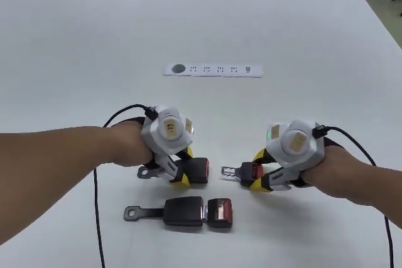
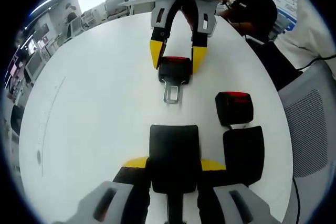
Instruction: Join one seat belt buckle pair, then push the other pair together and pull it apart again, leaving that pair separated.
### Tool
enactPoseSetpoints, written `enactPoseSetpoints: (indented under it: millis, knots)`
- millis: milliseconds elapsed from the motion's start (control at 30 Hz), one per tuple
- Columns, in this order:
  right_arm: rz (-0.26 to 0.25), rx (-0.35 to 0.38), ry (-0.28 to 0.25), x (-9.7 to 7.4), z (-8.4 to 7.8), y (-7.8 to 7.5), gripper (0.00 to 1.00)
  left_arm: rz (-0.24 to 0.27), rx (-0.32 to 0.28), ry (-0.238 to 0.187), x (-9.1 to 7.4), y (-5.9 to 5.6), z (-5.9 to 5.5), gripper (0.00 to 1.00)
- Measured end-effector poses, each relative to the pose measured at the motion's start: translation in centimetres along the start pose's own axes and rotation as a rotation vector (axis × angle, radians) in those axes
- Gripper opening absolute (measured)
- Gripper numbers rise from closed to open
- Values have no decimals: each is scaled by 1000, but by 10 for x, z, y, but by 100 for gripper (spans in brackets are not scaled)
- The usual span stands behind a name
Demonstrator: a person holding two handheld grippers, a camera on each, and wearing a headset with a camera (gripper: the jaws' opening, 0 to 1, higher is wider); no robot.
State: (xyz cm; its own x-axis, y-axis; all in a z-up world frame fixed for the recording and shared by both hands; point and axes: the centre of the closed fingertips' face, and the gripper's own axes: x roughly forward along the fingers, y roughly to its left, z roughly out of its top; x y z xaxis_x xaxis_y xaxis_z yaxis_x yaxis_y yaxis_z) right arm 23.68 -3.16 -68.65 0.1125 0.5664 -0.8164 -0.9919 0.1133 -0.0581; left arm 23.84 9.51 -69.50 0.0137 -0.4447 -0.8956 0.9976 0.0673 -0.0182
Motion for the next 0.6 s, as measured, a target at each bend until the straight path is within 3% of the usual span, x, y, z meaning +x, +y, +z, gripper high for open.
enactPoseSetpoints:
  millis: [300, 600]
  knots:
    - [-29, 25, 47, -22, -35, -5, 32, 2, -5, -7, 1, 0, 0, 34]
    - [-36, 4, 87, -34, -57, -8, 32, 8, -5, -15, -3, -4, 3, 34]
